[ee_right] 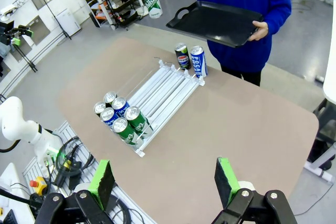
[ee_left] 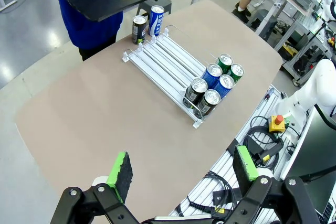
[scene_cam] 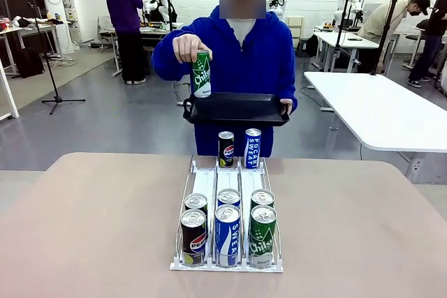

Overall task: Retrieve and hand over the desired beverage to the person.
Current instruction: Pick up a can of the same type that the person held from the Automatic Can Dispenser.

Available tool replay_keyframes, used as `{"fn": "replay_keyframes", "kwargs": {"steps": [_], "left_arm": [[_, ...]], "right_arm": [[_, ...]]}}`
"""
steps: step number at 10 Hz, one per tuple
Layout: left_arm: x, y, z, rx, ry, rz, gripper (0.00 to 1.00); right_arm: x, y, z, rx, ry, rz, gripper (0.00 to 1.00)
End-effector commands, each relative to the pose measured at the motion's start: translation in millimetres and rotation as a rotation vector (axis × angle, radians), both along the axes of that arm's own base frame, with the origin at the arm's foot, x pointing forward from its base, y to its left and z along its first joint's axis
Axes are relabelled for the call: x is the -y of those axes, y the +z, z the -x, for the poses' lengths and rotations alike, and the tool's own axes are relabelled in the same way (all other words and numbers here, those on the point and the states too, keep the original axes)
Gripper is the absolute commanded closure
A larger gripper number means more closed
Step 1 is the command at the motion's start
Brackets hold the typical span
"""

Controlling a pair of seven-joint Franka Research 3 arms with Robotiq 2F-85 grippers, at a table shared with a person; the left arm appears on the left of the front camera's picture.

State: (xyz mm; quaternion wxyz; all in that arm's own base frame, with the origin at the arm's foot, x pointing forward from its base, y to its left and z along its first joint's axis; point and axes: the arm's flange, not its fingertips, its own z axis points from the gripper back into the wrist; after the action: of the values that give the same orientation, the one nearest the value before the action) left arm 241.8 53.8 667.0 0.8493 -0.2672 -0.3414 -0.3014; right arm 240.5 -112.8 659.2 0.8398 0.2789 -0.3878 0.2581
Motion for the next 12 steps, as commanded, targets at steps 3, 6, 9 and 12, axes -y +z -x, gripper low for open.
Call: {"fn": "replay_keyframes", "kwargs": {"steps": [3, 6, 9, 12], "left_arm": [[-0.2, 0.4, -1.3, 0.007, -0.019, 0.007, 0.00], [-0.2, 0.4, -1.3, 0.007, -0.019, 0.007, 0.00], [-0.2, 0.4, -1.3, 0.007, -0.019, 0.007, 0.00], [-0.2, 0.4, -1.3, 0.007, -0.019, 0.007, 0.00]], "right_arm": [[-1.2, -0.2, -0.7, 0.009, 0.024, -0.021, 0.00], [-1.2, -0.2, -0.7, 0.009, 0.024, -0.021, 0.00], [-1.2, -0.2, -0.7, 0.009, 0.024, -0.021, 0.00], [-1.2, -0.2, -0.7, 0.009, 0.024, -0.021, 0.00]]}}
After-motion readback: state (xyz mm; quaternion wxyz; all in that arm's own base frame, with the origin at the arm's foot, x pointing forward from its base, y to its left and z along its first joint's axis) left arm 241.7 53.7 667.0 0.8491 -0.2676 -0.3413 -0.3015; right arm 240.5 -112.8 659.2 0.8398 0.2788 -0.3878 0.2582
